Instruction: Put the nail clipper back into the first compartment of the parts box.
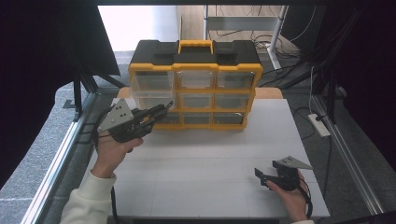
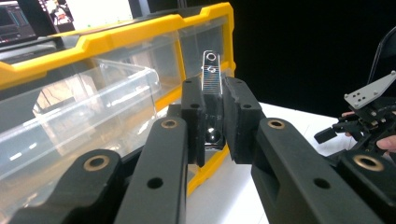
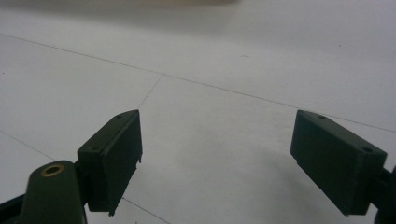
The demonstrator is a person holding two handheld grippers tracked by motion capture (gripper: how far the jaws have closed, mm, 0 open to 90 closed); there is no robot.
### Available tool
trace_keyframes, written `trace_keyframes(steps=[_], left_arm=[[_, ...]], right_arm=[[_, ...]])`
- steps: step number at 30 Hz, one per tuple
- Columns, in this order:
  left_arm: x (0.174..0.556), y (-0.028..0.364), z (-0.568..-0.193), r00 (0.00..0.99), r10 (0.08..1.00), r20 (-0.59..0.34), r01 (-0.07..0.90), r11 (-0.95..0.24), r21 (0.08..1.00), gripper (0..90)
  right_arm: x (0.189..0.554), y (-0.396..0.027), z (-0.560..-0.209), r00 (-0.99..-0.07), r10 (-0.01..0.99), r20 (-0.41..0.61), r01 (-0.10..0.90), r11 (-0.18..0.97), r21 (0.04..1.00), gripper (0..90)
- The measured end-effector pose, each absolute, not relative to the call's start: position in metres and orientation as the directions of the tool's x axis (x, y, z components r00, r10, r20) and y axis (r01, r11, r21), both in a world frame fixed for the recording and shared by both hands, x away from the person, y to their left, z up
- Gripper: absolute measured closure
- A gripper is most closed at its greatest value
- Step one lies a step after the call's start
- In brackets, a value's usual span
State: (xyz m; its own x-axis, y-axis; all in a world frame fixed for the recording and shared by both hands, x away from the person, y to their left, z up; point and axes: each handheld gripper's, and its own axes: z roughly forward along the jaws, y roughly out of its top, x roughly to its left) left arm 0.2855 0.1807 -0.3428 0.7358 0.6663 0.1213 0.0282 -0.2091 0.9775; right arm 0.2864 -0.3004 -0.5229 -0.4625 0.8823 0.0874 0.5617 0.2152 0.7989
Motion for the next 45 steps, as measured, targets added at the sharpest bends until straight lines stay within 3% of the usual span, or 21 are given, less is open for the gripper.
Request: trace_keyframes(steps=[28,45], left_arm=[[0.303,0.189,-0.312,0.691,0.711,0.125,0.017,-0.189,0.982,79.0],[0.335,0.203,-0.306,0.619,0.780,0.089,0.084,-0.179,0.980,78.9]], right_arm=[[0.287,-0.300,-0.523,-0.463,0.882,0.089,0.562,0.214,0.799,16.6],[0.287,-0.300,-0.524,-0.464,0.881,0.087,0.561,0.217,0.799,16.6]])
